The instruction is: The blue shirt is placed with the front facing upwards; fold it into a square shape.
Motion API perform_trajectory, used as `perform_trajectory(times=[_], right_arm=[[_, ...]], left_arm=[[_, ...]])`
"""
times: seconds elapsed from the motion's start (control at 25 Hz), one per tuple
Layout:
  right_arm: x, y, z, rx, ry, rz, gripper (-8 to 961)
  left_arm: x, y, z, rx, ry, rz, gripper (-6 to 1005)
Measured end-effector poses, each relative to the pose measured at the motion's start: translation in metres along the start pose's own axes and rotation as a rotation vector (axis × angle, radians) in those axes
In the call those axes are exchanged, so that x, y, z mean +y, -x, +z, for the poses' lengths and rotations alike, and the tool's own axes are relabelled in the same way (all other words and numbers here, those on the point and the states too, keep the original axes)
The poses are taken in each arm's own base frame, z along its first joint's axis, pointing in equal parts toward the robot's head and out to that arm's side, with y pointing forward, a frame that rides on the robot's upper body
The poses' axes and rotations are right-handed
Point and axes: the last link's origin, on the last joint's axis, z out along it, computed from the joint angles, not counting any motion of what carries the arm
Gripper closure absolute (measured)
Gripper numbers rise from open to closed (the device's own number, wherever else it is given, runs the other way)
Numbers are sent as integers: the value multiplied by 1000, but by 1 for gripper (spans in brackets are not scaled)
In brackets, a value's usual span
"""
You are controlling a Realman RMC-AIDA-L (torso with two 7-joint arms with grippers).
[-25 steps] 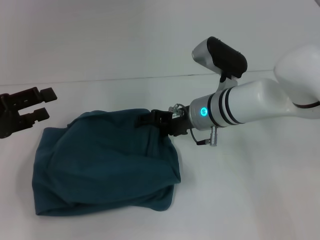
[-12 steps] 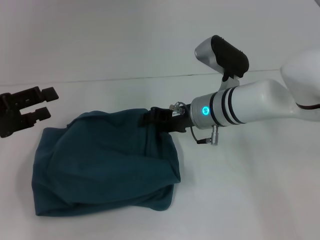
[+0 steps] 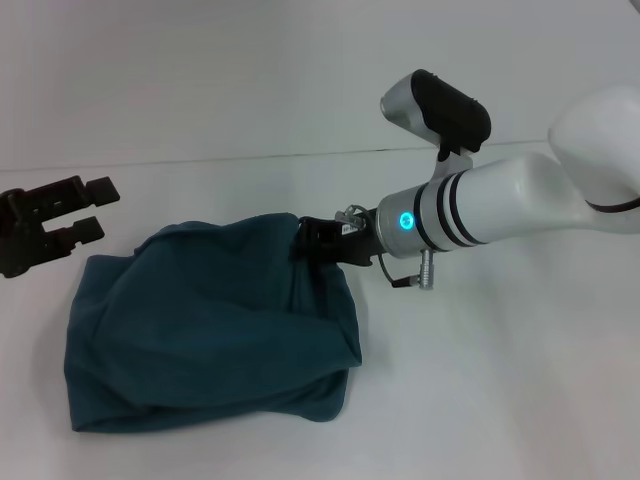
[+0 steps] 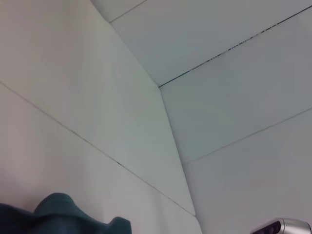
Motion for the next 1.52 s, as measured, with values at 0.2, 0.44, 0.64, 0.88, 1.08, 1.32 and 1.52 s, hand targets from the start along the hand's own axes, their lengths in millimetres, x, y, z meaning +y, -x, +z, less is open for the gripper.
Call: perform_trajectory(times=[0.2, 0.44, 0.64, 0.88, 1.08, 1.32, 1.52], right_arm=[[-2, 0, -1, -2, 1, 9, 900], [-1, 6, -14, 23, 61, 14, 899], [-16, 23, -45, -5, 101, 48, 899], [-26, 30, -57, 1, 87, 45, 898], [-27, 27, -53, 21, 51, 11, 898], [-34, 32, -57, 11, 29, 6, 880], [-34, 32, -58, 17, 28, -16, 864]], left_arm=[[0, 0, 0, 0, -1, 0, 247], [-1, 1, -2, 4, 0, -4, 248], [-3, 2, -5, 9, -4, -10, 248], [-3, 2, -5, 7, -5, -9, 248], [-3, 2, -5, 6, -3, -10, 248], [-4, 4, -6, 5, -3, -14, 246], [-4, 4, -6, 5, -3, -14, 247]])
